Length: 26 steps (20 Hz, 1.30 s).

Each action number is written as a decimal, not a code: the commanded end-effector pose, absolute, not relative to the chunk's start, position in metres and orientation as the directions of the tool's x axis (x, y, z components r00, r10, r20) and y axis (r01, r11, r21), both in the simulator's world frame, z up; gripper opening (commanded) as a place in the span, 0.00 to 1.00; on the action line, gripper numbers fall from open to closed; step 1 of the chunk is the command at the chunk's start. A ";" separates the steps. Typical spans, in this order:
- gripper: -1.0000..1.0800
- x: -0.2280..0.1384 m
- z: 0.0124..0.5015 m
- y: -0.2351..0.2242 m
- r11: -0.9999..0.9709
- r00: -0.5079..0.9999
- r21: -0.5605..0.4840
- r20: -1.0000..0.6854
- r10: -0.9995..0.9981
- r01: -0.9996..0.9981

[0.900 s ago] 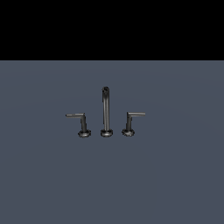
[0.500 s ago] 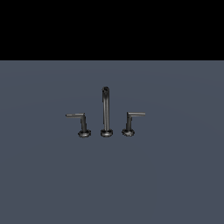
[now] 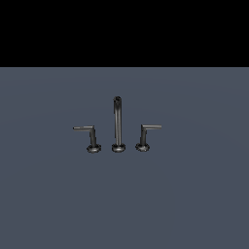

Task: Turn on the faucet by rotating a designated handle.

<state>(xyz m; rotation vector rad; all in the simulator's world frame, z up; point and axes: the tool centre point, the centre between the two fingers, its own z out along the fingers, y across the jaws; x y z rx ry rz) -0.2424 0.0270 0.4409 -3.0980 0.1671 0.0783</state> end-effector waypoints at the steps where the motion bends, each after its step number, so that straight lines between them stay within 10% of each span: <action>1: 0.00 -0.239 0.430 0.036 -0.988 0.987 -0.033 -0.052 -0.150 -0.152; 26: 0.00 -0.169 0.303 0.128 -0.776 0.776 -0.017 -0.043 -0.629 -0.630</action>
